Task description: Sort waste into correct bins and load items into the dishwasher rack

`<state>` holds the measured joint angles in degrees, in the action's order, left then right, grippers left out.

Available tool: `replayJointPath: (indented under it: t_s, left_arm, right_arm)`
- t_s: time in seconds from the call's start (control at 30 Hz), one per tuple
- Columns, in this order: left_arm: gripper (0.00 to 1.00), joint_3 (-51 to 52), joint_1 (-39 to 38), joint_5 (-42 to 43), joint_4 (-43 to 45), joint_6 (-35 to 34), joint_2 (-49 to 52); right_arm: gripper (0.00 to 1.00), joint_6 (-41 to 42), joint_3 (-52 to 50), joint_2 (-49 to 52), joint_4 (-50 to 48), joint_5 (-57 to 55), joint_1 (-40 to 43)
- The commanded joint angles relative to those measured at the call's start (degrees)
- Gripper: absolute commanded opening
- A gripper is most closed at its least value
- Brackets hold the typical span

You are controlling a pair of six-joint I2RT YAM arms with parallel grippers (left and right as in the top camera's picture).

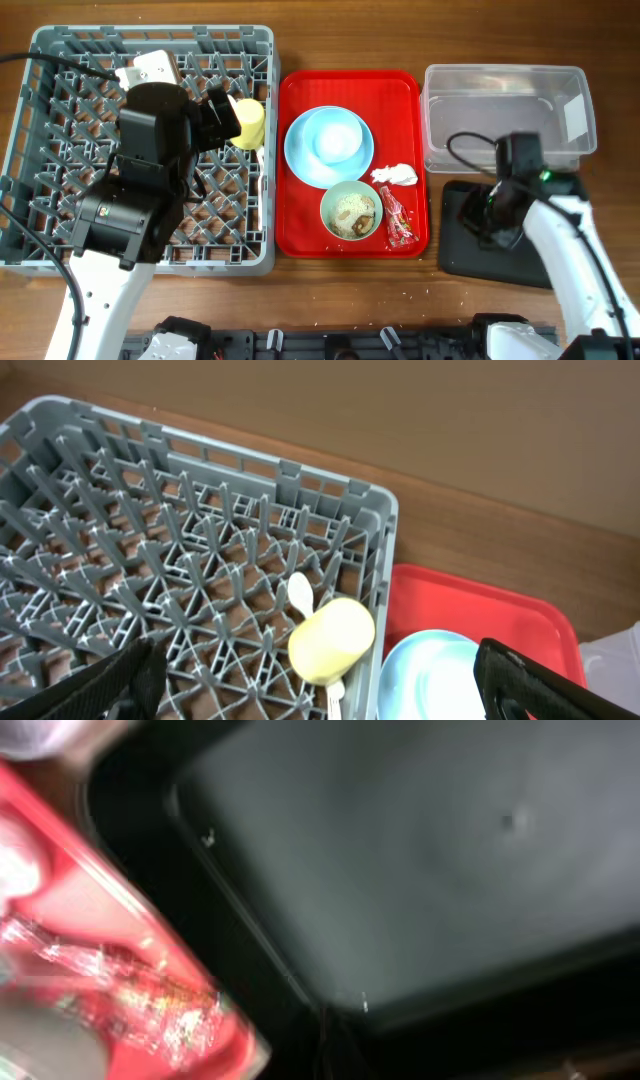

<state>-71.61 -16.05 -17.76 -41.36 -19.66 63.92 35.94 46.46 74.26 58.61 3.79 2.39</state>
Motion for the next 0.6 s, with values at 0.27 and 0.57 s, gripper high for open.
replayJointPath:
  t_s: [0.27,0.57]
  left_arm:
    - [1.00,0.1,0.2,-0.8,0.1,-0.5,-0.2]
    - [1.00,0.1,0.2,-0.8,0.1,-0.5,-0.2]
  right_arm:
    - [0.04,-0.6,-14.1,-0.7,-28.3,4.3,0.1]
    - [0.04,-13.0,-14.1,0.4,-35.5,8.2,0.1]
